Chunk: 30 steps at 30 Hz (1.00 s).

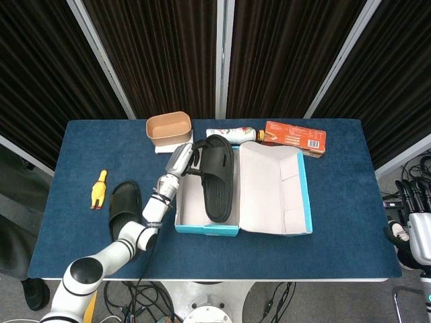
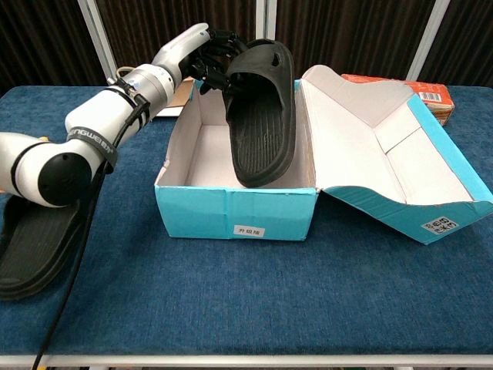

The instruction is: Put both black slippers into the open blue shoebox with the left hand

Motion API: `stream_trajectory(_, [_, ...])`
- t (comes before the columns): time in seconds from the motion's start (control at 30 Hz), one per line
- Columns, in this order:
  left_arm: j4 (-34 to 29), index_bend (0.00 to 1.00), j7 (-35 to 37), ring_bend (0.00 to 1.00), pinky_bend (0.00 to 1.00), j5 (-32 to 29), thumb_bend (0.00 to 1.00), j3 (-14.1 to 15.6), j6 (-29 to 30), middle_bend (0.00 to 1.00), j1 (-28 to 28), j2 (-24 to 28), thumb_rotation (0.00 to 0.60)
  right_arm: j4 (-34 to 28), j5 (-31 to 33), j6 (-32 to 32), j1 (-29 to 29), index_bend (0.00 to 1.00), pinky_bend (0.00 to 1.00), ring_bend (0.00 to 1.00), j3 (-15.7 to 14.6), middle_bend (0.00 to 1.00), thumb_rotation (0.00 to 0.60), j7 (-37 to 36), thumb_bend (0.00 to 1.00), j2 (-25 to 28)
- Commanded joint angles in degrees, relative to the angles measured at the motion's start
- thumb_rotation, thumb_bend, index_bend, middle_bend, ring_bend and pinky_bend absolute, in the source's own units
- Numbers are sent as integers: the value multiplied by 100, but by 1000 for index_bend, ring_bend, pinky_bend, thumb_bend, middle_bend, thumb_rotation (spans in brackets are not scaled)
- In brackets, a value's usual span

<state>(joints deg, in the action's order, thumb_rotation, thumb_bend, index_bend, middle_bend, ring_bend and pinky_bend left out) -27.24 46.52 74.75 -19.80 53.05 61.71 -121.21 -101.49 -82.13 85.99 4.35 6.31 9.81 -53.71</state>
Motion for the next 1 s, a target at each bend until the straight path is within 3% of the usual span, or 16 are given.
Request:
stream_trajectory(0.03, [297, 535, 215, 736, 802, 13, 0, 0, 49, 549, 58, -238, 600, 2, 11, 6, -9, 56, 61, 0, -2, 67, 600, -3, 75, -2])
stream_trajectory(0.57, [542, 536, 487, 735, 802, -142, 0, -8, -550, 552, 76, -578, 600, -10, 21, 30, -51, 56, 60, 0, -24, 67, 600, -43, 75, 4])
stream_trajectory(0.87, [686, 537, 213, 729, 797, -230, 0, 0, -916, 560, 83, -716, 600, -58, 22, 33, -63, 56, 61, 0, -29, 67, 600, -15, 76, 29])
stream_trajectory(1.0, [710, 528, 34, 692, 739, -273, 0, -12, -1064, 559, 109, -760, 600, -76, 19, 15, -54, 56, 60, 0, -32, 67, 600, 4, 75, 30])
